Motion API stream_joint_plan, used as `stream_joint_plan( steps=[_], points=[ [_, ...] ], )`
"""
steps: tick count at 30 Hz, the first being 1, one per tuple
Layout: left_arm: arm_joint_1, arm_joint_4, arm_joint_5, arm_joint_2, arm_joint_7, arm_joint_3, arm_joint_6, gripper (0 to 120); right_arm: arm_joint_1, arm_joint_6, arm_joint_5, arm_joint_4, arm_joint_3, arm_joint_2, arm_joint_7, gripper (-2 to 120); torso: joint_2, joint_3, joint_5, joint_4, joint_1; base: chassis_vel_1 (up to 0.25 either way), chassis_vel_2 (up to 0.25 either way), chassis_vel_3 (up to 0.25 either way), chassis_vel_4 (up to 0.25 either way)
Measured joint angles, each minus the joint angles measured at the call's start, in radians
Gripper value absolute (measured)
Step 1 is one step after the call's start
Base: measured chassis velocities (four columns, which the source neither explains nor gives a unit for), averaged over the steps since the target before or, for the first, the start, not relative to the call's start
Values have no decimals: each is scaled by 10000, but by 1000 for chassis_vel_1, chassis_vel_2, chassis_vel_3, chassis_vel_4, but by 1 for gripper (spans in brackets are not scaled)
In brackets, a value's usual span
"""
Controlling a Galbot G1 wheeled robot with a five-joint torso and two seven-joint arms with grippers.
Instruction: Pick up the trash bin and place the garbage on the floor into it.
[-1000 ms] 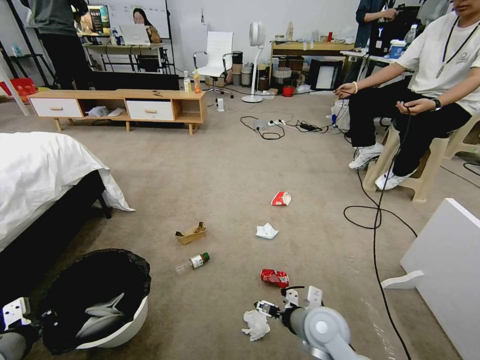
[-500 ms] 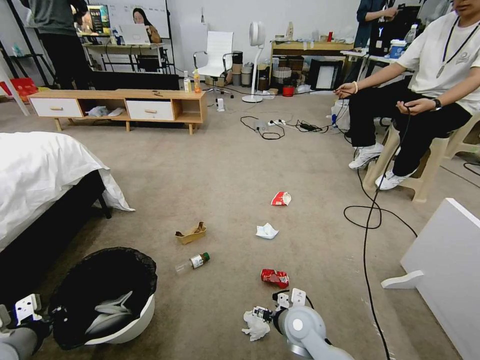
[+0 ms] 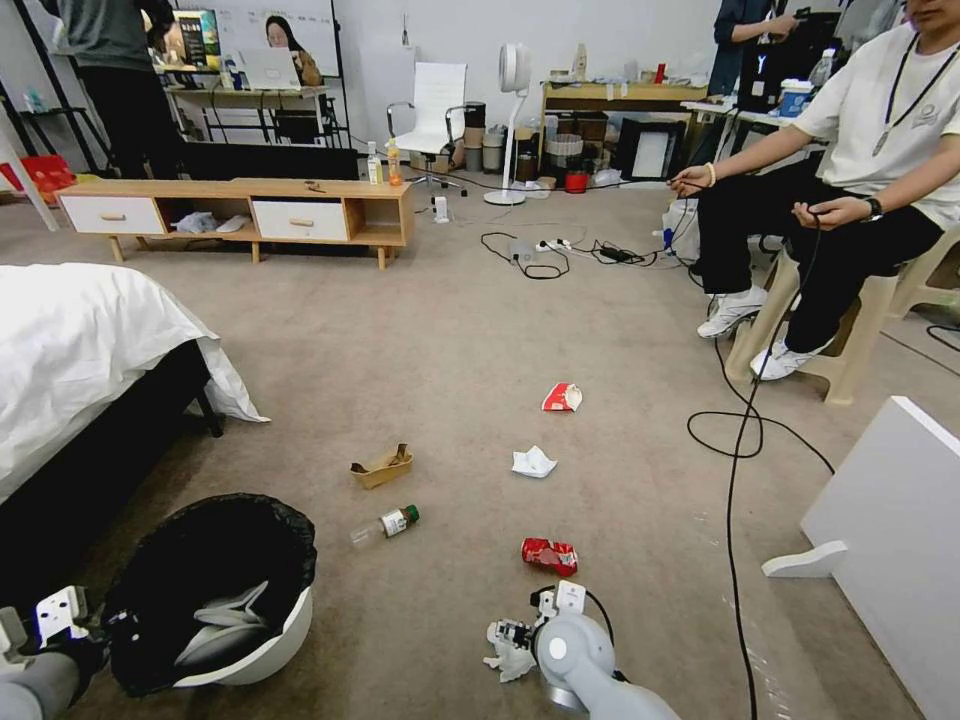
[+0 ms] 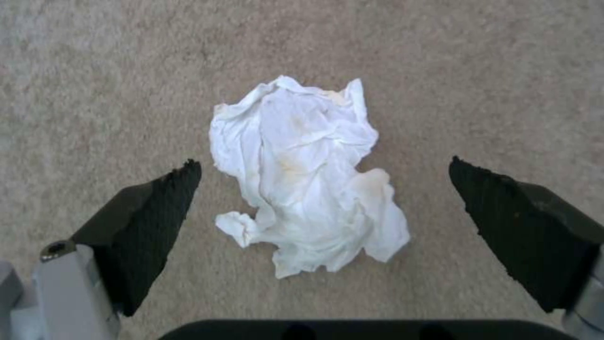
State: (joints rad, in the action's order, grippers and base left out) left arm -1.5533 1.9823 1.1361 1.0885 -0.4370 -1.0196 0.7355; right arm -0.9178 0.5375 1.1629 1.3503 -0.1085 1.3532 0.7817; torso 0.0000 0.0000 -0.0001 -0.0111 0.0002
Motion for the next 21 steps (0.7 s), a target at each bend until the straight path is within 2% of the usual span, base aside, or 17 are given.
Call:
stream_joint_plan(
  steps=[15, 21],
  points=[
    [-49, -16, -45, 59, 79, -86, 0, 1, 158, -181, -511, -761, -262, 263, -213, 100, 0, 0, 0, 0, 0, 0, 0, 0, 0],
    [-63, -37, -72, 72, 100, -97, 0, 1, 208, -247, -651, -978, -429, 272, -335, 96, 0, 0, 1, 0, -1, 0, 0, 0, 0]
  ],
)
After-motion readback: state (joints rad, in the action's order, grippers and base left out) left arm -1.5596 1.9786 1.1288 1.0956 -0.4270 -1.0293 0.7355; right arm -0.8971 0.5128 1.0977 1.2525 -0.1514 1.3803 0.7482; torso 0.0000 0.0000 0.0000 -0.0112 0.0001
